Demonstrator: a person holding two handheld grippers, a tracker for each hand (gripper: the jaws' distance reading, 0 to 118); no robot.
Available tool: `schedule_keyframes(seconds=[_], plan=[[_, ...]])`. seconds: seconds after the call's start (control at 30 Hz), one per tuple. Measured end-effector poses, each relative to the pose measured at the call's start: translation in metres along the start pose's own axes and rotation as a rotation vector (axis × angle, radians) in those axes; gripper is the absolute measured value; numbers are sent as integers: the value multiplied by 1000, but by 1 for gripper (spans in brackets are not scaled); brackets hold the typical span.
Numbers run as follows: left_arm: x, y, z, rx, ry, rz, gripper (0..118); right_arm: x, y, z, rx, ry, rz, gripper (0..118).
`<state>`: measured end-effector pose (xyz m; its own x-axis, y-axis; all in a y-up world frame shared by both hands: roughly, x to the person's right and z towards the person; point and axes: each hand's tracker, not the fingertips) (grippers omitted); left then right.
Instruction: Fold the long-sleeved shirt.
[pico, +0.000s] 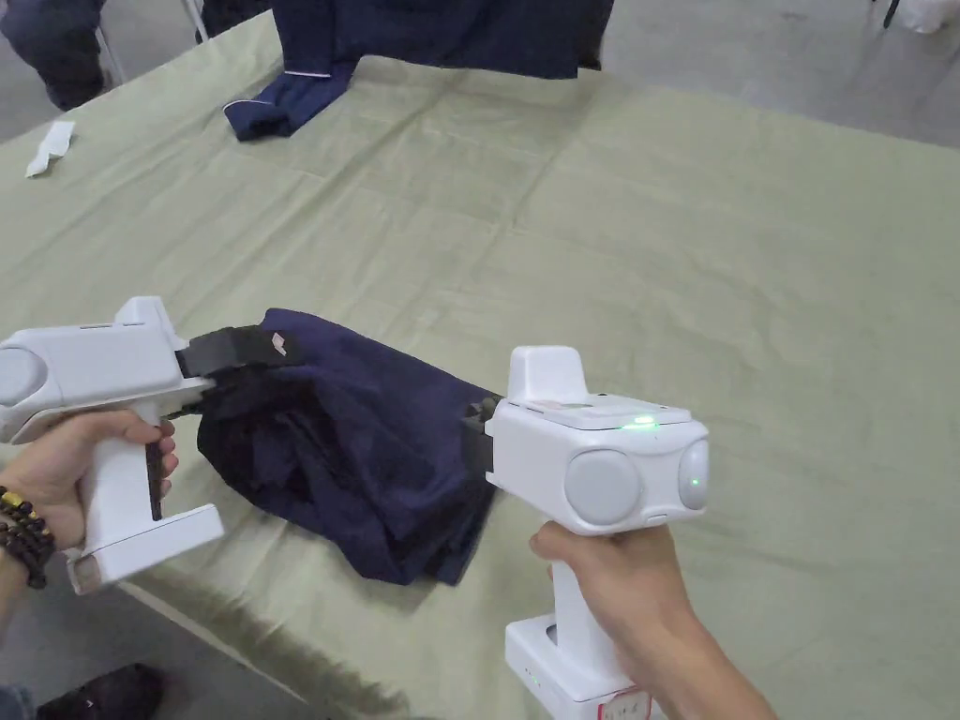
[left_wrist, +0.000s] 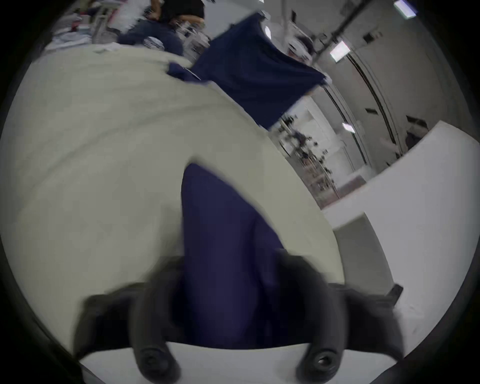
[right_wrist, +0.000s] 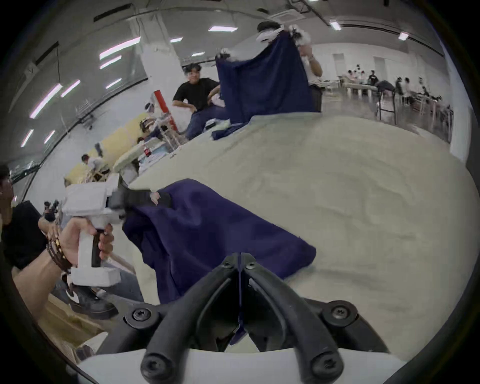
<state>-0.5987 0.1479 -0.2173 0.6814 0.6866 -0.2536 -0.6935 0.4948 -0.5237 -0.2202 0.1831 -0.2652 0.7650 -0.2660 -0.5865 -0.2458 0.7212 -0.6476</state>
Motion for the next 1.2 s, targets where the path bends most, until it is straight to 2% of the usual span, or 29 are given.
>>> schedule_keyframes(seconds=[0.03, 0.2, 0.23, 0.27, 0.3, 0.33, 0.37, 0.47, 0.6, 0.67, 0.7, 0.77, 0.87, 0.93, 1.03, 1.2], plan=[[0, 2, 1, 18, 23, -5, 111, 1, -1, -1, -5, 5, -2, 0], [19, 23, 26, 117, 67, -26, 107, 11, 2, 31, 8, 17, -19, 0], [28, 26, 33, 114, 62, -28, 88, 14, 3, 43, 24, 13, -19, 0], [35, 24, 38, 114, 53, -27, 52, 18, 5, 56, 42, 7, -20, 0], [51, 23, 43, 111, -38, -43, 12, 22, 8, 72, 66, -8, -24, 0], [70, 19, 46, 105, -67, -82, 6, 27, 10, 88, 94, -23, -28, 0], [92, 12, 48, 112, -53, -138, 5, 31, 11, 104, 113, -31, -30, 0], [167, -23, 54, 47, -238, -252, 5, 47, 15, 164, 208, -81, -30, 0], [278, -84, 62, 107, -364, -419, 5, 73, 14, 257, 354, -197, -20, 0], [324, -119, 69, 164, -399, -498, 5, 89, 10, 303, 407, -249, -38, 0], [346, -137, 70, 173, -412, -482, 5, 98, 5, 326, 440, -278, -48, 0], [386, -173, 71, 244, -384, -593, 5, 113, -9, 366, 494, -375, -58, 0], [424, -234, 68, 393, -249, -802, 5, 133, -39, 418, 571, -535, -48, 0], [433, -267, 60, 484, -196, -860, 5, 144, -62, 439, 640, -608, -28, 0], [439, -307, 56, 507, -194, -889, 5, 154, -94, 456, 661, -745, 42, 0], [420, -354, 48, 537, -152, -938, 5, 166, -146, 458, 699, -855, 57, 0]])
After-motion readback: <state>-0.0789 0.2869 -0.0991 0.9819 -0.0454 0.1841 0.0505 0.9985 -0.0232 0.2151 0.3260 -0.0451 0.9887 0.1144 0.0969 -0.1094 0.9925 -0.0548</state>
